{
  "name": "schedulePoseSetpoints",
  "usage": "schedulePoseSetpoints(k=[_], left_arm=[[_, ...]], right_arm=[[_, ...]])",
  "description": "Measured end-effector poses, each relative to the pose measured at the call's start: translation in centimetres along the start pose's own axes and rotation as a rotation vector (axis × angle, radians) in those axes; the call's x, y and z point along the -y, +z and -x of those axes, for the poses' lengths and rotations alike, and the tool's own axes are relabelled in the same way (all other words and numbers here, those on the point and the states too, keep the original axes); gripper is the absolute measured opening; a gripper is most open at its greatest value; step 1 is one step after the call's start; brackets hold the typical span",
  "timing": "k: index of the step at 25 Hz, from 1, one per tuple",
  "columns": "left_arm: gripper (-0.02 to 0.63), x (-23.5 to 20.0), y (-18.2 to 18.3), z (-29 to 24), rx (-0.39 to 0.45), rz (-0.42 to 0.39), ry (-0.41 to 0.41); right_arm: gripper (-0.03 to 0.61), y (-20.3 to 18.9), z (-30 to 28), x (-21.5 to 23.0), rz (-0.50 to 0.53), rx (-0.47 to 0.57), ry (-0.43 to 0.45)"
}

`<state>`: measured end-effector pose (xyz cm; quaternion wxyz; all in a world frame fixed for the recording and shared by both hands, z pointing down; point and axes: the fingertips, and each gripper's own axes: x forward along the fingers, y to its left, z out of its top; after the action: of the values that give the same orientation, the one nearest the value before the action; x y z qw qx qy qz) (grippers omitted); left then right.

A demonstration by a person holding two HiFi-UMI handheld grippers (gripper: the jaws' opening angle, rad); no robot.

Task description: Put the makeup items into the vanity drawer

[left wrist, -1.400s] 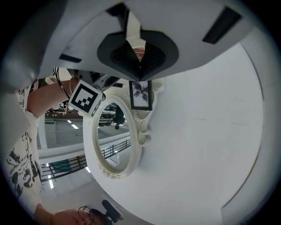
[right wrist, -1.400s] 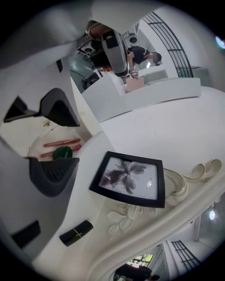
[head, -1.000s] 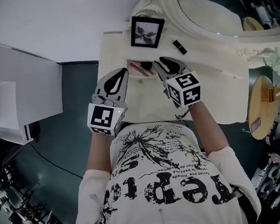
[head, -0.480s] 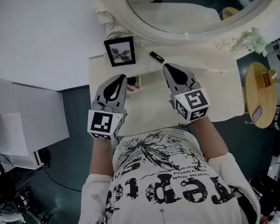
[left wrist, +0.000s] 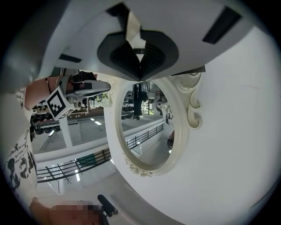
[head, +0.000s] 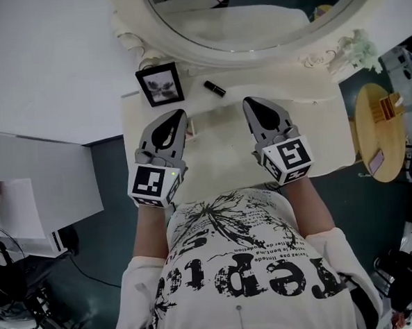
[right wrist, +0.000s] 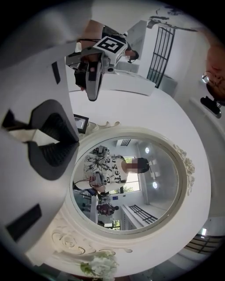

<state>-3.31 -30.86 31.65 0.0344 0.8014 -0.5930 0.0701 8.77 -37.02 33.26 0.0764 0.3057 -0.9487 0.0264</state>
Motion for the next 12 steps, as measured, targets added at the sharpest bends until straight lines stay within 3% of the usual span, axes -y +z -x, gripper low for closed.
schedulePoseSetpoints(k=[12], left_arm=[[0.012, 0.88, 0.23, -0.60, 0.000, 0.014, 0.023]], right_arm=[[0.009, 0.51, 0.77, 0.86, 0.031, 0.021, 0.010]])
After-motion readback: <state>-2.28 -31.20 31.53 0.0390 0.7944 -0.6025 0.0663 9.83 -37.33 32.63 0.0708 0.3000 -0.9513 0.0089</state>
